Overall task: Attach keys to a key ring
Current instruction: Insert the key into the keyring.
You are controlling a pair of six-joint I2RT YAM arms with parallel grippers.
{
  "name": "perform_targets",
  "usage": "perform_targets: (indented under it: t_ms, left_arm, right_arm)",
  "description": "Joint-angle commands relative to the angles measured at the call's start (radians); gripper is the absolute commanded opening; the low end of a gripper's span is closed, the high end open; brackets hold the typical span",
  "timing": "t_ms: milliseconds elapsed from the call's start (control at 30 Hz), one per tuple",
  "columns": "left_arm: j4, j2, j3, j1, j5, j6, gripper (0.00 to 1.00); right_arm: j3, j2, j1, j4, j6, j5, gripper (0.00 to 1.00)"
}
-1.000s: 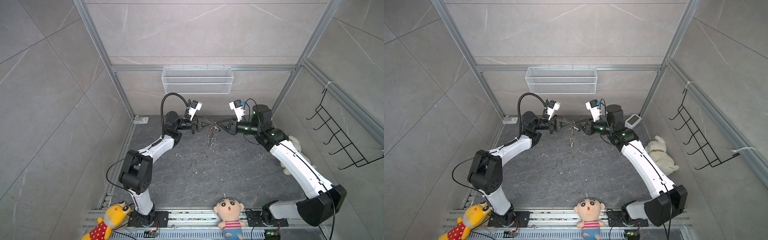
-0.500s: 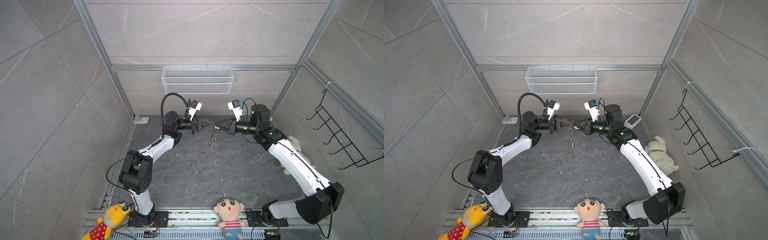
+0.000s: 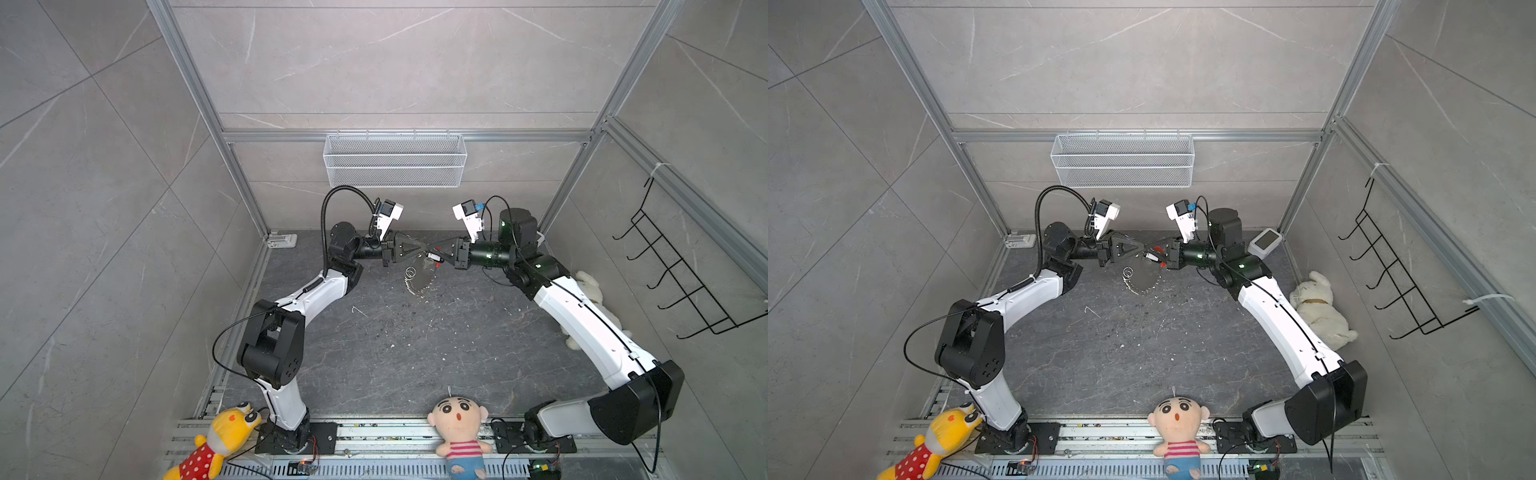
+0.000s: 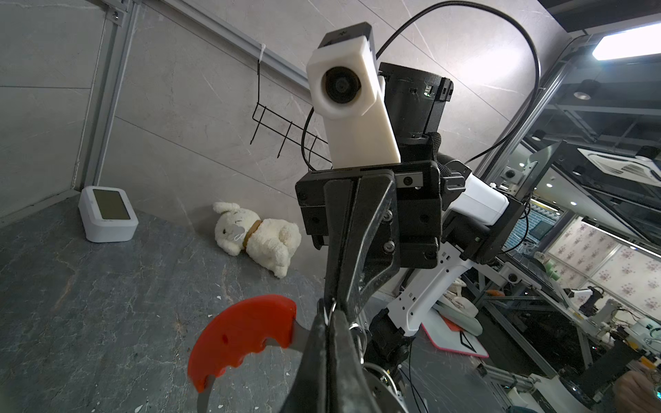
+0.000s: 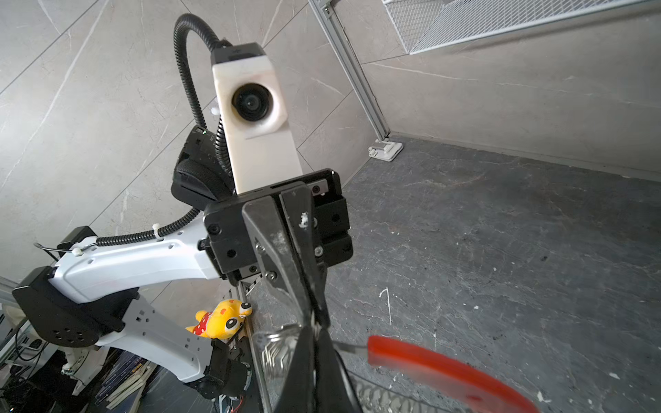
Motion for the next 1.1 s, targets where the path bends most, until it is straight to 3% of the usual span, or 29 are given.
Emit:
perform_targets:
  t_ms: [0, 33, 167, 200, 233, 333, 433, 567, 767, 1067]
  left_arm:
    - [0.003, -0.008, 0.050, -0.007, 0.028, 0.040, 0.00]
    - [-0.033, -0.013, 0.051, -0.006, 0.041, 0.067, 0.00]
    - [-0.278, -0.074, 0.039, 0.008, 0.035, 0.275, 0.28]
    - [-0.359, -0.096, 0.038, 0.015, 0.034, 0.350, 0.47]
    - [-0.476, -0.125, 0.038, 0.025, 0.024, 0.453, 0.66]
    - [-0.857, -0.213, 0.060, 0.050, -0.028, 0.812, 0.79]
    - [-1.260, -0.250, 0.147, 0.053, -0.100, 1.165, 0.75]
    - [-1.631, -0.169, 0.315, 0.058, -0.122, 1.350, 0.35]
    - [-1.874, -0.027, 0.525, 0.058, -0.118, 1.471, 0.32]
    - [-2.043, 0.074, 0.641, 0.068, -0.054, 1.580, 0.29]
  right_arm:
    - [0.020, 0.010, 0.002, -0.010, -0.019, 0.008, 0.00]
    - [0.033, 0.015, 0.002, -0.033, -0.036, 0.014, 0.00]
    - [0.075, 0.029, 0.002, -0.105, -0.099, 0.026, 0.00]
    - [0.086, 0.034, 0.000, -0.124, -0.118, 0.024, 0.00]
    - [0.102, 0.040, 0.001, -0.152, -0.141, 0.023, 0.00]
    - [0.165, 0.069, 0.001, -0.267, -0.226, 0.024, 0.00]
    - [0.259, 0.123, 0.003, -0.416, -0.310, 0.006, 0.00]
    - [0.408, 0.212, 0.024, -0.632, -0.428, 0.018, 0.00]
    - [0.572, 0.320, 0.077, -0.814, -0.542, 0.095, 0.00]
    - [0.562, 0.299, 0.078, -0.785, -0.558, 0.059, 0.00]
